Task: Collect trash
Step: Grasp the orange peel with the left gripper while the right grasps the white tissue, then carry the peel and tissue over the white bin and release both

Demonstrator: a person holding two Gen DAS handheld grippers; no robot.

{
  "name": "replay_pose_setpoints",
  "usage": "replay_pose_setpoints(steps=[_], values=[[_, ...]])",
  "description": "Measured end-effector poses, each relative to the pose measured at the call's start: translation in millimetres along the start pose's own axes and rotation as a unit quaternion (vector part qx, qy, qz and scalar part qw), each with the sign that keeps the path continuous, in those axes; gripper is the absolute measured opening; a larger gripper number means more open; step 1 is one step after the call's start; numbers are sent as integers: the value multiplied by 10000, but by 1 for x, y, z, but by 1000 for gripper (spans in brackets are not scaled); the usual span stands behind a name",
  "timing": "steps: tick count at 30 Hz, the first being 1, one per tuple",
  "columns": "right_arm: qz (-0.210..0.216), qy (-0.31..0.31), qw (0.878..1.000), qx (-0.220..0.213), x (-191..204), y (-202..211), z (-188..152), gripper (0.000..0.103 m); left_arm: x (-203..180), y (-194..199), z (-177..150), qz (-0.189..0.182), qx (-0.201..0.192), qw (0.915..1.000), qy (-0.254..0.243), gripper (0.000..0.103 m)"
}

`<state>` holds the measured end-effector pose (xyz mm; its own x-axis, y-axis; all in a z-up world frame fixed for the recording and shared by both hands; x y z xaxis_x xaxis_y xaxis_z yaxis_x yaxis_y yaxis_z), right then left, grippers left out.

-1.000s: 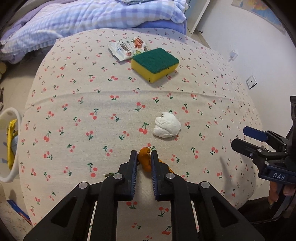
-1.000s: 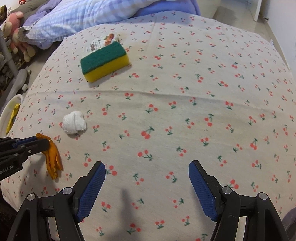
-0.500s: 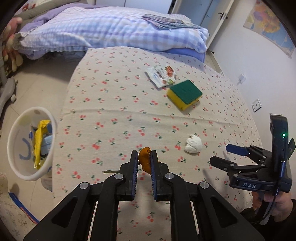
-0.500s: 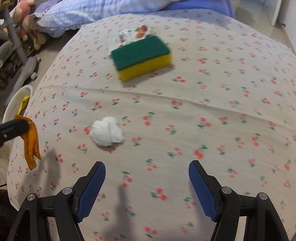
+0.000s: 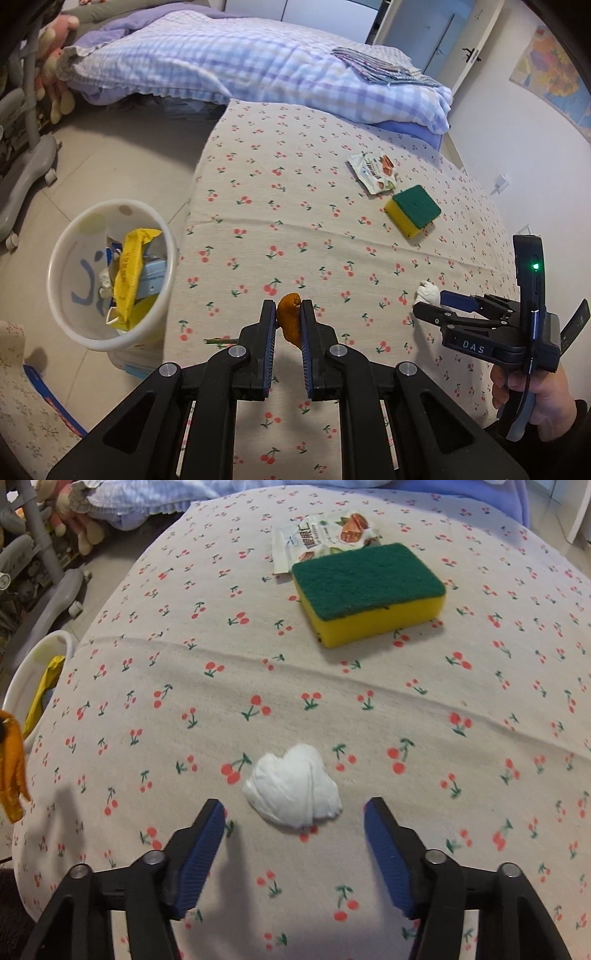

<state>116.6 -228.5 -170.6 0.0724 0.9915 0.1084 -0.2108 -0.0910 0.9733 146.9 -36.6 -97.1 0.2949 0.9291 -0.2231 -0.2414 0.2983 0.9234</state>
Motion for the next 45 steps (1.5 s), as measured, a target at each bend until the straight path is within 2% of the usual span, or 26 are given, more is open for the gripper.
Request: replay_pose_setpoints(steps=[3, 5, 8, 14, 23, 30, 38, 40, 41, 42, 44, 45], values=[[-51, -4, 10000, 4, 1, -3, 5, 48, 11, 4, 1, 5, -24, 9999, 109, 13], [-106, 50, 9999, -17, 2, -2, 8, 31, 21, 6, 2, 11, -51, 9998, 208, 13], [-131, 69, 9999, -49, 6, 0, 12, 23, 36, 12, 4, 7, -104, 9993, 371, 13], [67, 194, 9996, -205, 35, 12, 22, 23, 87, 33, 17, 139, -400, 9946, 942, 13], [464, 632, 9960, -435, 107, 31, 47, 23, 168, 38, 24, 543, -477, 9836, 1650, 13], [691, 950, 9919, -488, 163, 32, 63, 23, 207, 30, 27, 740, -443, 9789, 1854, 13], [847, 1276, 9871, -467, 209, 22, 75, 23, 222, 16, 29, 703, -243, 9808, 1802, 15], [896, 1322, 9861, -448, 218, 19, 76, 23, 223, 14, 27, 678, -143, 9805, 1839, 20], [932, 1349, 9856, -424, 225, 16, 78, 23, 223, 14, 25, 645, -99, 9803, 1864, 35], [950, 1361, 9853, -410, 228, 15, 79, 23, 224, 14, 24, 633, -89, 9797, 1898, 59], [1009, 1405, 9842, -374, 238, 10, 81, 23, 230, 21, 20, 742, -195, 9770, 1988, 81], [1043, 1432, 9835, -359, 244, 8, 82, 23, 232, 24, 19, 807, -236, 9763, 1994, 82]])
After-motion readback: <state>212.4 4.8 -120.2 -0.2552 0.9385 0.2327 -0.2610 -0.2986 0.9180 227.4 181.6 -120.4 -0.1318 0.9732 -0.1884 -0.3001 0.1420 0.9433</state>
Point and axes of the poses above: each gripper's, at about its wrist camera, not at the fingertips, and y roughly against the way its jaws point, x to its left, z to its top, the point moved 10 cm from there along -y, roughly the way its jaws point, and after that the axes turned 11 degrees about x, right-handed, at the moved point
